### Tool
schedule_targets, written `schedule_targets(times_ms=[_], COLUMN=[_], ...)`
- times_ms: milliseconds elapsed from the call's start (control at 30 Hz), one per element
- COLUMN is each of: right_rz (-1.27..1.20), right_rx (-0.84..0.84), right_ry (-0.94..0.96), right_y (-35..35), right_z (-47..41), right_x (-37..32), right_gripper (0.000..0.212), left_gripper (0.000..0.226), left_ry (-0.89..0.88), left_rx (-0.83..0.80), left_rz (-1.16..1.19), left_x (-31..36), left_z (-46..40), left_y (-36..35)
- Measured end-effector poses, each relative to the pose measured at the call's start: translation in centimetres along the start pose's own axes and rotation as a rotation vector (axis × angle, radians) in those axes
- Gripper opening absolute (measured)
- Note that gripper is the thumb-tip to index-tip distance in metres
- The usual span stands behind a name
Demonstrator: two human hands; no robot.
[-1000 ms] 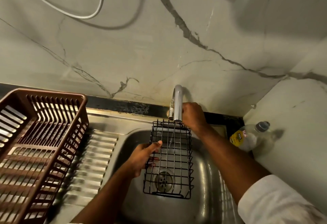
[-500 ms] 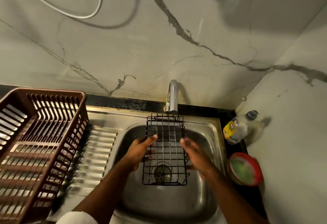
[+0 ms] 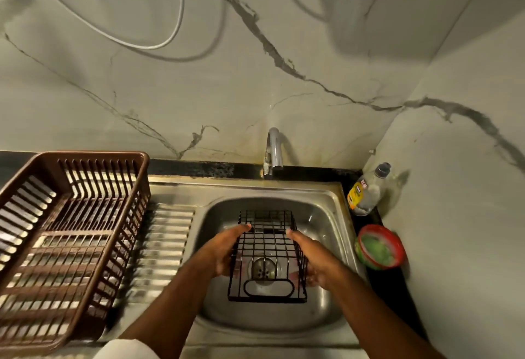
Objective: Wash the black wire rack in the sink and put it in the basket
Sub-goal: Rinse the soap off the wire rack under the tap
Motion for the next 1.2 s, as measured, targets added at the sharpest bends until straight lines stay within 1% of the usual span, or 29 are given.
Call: schedule_targets(times_ms=[33,100,167,233,300,367,400,467,500,567,667,700,733,800,833,867,933,967,1000,1033,1100,1133,1167,1200], right_rz=[0.001,0.017,0.044,0.047,0.044,0.094,0.087,0.102,0.107,0.066,0.047,0.051,0.05,0.029,0.02,0.0,0.015,0.058,0.122,0.22,0.532,0.705,0.853,0.965], right_rx=[0.005,0.038,0.08,0.141,0.151,0.164,0.183,0.2,0.199,0.191,0.161,0.15,0.129,0.123,0.101,0.066,0.025,0.031,0.051,0.073,0.141,0.174,0.205,0.23], right_ry=[0.003,0.071,0.113,0.179,0.262,0.291,0.317,0.374,0.369,0.372,0.37,0.382,0.405,0.455,0.462,0.458,0.451,0.477,0.523,0.61,0.857,0.98,1.052,1.067], right_y=[0.1,0.2,0.0,0.1,-0.1,-0.5,-0.4,-0.1,-0.2,-0.1,0.5,0.4,0.6,1.4,1.5,1.4,1.5,1.6,1.7,1.7,1.2,0.4,-0.4,-1.0], right_z=[0.5,0.5,0.6,0.9,0.7,1.5,1.7,1.5,1.6,1.7,0.9,0.9,0.7,0.4,0.3,0.4,0.6,0.8,1.1,1.6,3.3,4.4,4.9,5.0], right_x=[0.0,-0.1,0.4,0.6,0.5,0.7,0.7,0.2,0.2,0.2,0.3,0.1,0.1,-0.3,-0.4,-0.6,-0.9,-1.2,-1.7,-2.6,-4.8,-5.7,-6.4,-6.9], right_gripper=[0.052,0.045,0.042,0.038,0.034,0.035,0.036,0.04,0.04,0.039,0.05,0.057,0.069,0.1,0.108,0.107,0.087,0.079,0.076,0.078,0.081,0.077,0.072,0.068], left_gripper=[0.053,0.048,0.046,0.048,0.049,0.062,0.064,0.052,0.049,0.048,0.051,0.052,0.05,0.042,0.04,0.039,0.04,0.04,0.04,0.041,0.043,0.044,0.044,0.044], left_ry=[-0.014,-0.07,-0.097,-0.105,-0.151,-0.166,-0.191,-0.244,-0.252,-0.272,-0.273,-0.28,-0.282,-0.322,-0.345,-0.367,-0.407,-0.419,-0.425,-0.431,-0.433,-0.434,-0.433,-0.435], left_rx=[-0.002,0.022,0.044,0.073,0.095,0.109,0.122,0.17,0.189,0.22,0.234,0.239,0.249,0.273,0.281,0.28,0.295,0.315,0.336,0.352,0.379,0.39,0.395,0.394], left_rz=[0.01,0.021,0.033,0.075,0.106,0.1,0.1,0.097,0.072,0.054,0.013,0.025,0.049,0.087,0.102,0.113,0.127,0.132,0.139,0.139,0.14,0.139,0.138,0.141], left_x=[0.0,0.0,-0.6,-1.5,-1.5,-1.8,-1.5,-0.6,-0.3,0.1,0.4,0.4,0.5,0.9,1.1,1.3,1.8,2.0,2.1,2.2,2.1,2.1,2.1,1.9], left_z=[0.3,0.4,0.4,0.1,0.3,0.0,0.1,0.4,0.7,1.3,1.5,1.4,1.6,2.0,2.0,2.3,2.8,3.2,3.4,3.6,3.6,3.8,3.8,3.6], left_y=[0.1,0.4,0.5,0.4,0.6,0.7,0.7,1.0,0.9,1.0,0.3,0.4,0.4,0.4,0.4,0.4,0.2,0.1,0.0,-0.1,-0.5,-0.6,-0.8,-0.9])
Point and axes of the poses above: each hand's wrist, its own z-axis away from the middle knuckle, its own y-axis out of the back of the hand, x = y × z, the point moved 9 cm from there along -z, towards the middle knuckle, and after that the axes turned 15 degrees about -z, right-handed, at the moved point
